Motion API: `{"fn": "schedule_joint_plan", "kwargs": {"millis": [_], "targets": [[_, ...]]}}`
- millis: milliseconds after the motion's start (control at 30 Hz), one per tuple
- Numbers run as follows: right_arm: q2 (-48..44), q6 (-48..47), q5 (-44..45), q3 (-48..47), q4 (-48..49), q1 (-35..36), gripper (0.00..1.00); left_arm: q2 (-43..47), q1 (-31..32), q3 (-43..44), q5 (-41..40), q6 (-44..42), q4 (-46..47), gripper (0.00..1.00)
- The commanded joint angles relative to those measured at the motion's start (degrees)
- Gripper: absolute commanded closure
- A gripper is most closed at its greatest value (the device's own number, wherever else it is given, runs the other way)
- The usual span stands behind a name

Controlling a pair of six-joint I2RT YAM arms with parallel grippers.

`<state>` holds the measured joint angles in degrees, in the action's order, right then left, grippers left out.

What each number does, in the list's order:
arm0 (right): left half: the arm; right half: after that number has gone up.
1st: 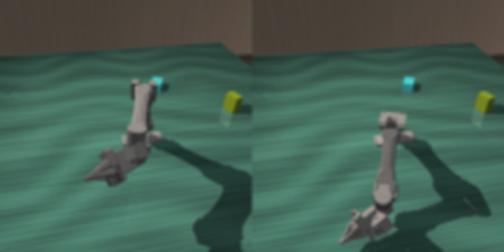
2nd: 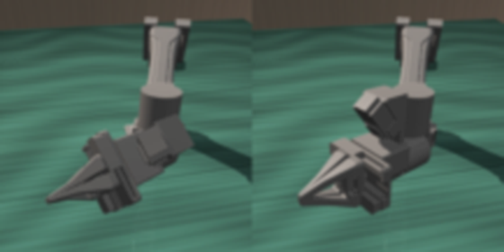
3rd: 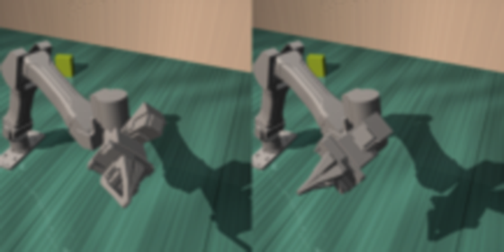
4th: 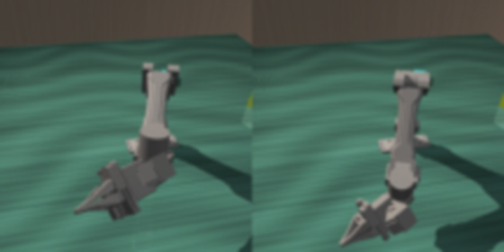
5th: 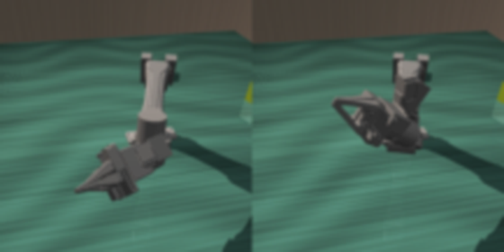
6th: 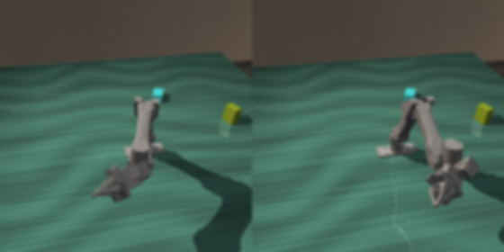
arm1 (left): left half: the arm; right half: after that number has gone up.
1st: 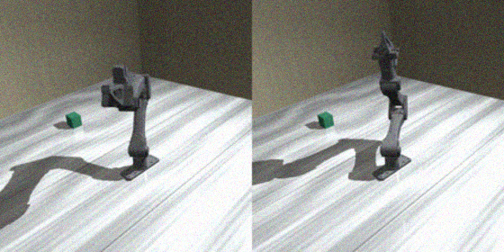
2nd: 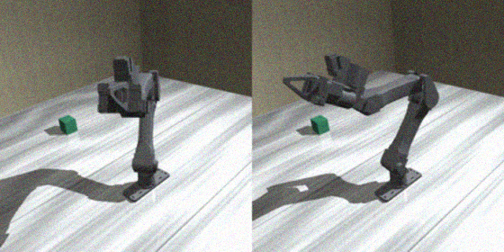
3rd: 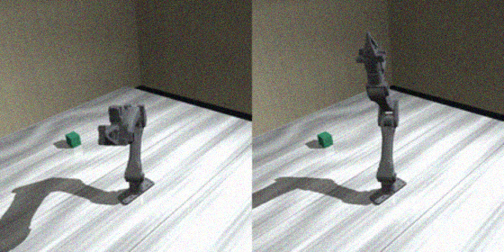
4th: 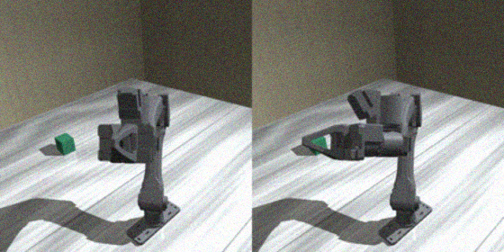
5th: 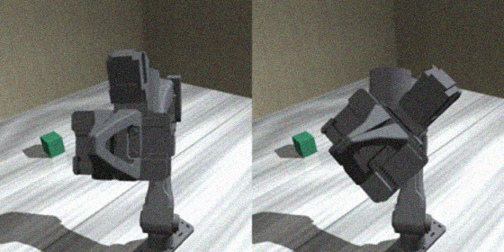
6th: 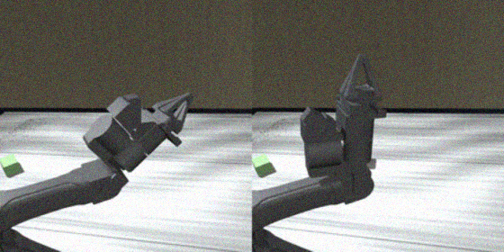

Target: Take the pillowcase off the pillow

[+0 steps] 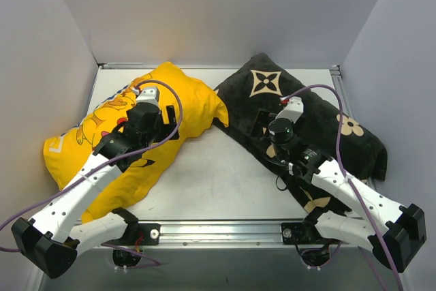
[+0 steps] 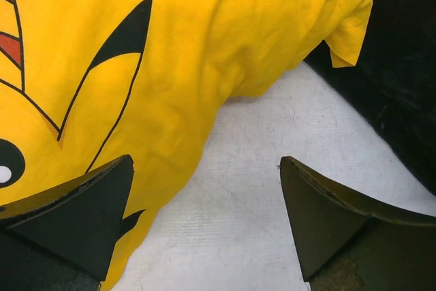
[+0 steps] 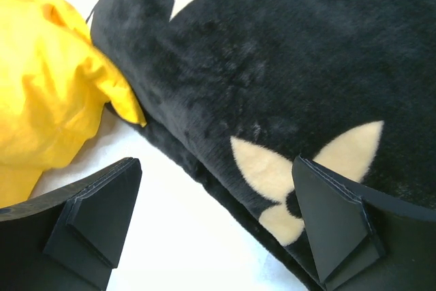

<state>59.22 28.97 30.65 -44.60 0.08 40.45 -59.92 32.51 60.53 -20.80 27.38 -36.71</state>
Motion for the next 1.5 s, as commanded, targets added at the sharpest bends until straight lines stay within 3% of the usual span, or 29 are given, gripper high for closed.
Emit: {"fn": "schedule_joint_plan", "kwargs": {"millis": [0, 133, 333, 533, 700, 933, 1233, 1267, 1367, 1400, 1467], "targets": [[1.51, -2.16, -4.09, -3.64, 0.19, -0.46, 0.00, 2.00, -0.26, 1.96, -2.23, 0.22, -0.03, 0.03], [7.03, -4.97, -14.37, -6.99, 0.36, -0.80, 0.00, 2.26, -0.34, 2.13, -5.74, 1.27, -0.82, 0.03], [22.93, 0.72, -41.00, -15.85, 8.34, -5.81, 0.00, 2.27, -1.13, 2.05, -15.23, 7.51, -4.16, 0.03], [38.91, 7.32, -49.89, -23.85, 18.64, -4.33, 0.00, 2.88, -4.64, -1.28, -16.83, 11.56, -6.62, 0.03], [47.29, 10.75, -47.89, -29.31, 22.59, -0.81, 0.00, 2.53, -6.85, -4.19, -16.56, 14.37, -6.45, 0.03], [52.22, 11.37, -39.19, -24.85, 32.08, 3.41, 0.00, 1.74, -7.38, -7.97, -18.22, 17.10, -6.01, 0.03], [60.31, 6.72, -31.45, -26.06, 41.23, 5.08, 0.02, 2.35, -7.90, -9.12, -18.58, 16.05, -5.22, 0.30], [60.74, 5.49, -31.18, -26.85, 41.49, 4.91, 0.04, 2.35, -7.99, -9.03, -18.49, 15.52, -5.22, 0.34], [60.93, 2.69, -30.83, -28.26, 40.45, 5.08, 0.31, 2.44, -8.43, -8.15, -18.23, 14.73, -5.13, 0.52], [60.58, 2.15, -29.35, -28.70, 40.35, 5.17, 0.49, 2.27, -8.43, -7.98, -18.14, 14.55, -5.13, 0.58], [59.08, 0.39, -28.03, -29.75, 38.35, 5.60, 0.70, 2.18, -8.61, -7.10, -17.96, 14.29, -5.13, 0.72]]}}
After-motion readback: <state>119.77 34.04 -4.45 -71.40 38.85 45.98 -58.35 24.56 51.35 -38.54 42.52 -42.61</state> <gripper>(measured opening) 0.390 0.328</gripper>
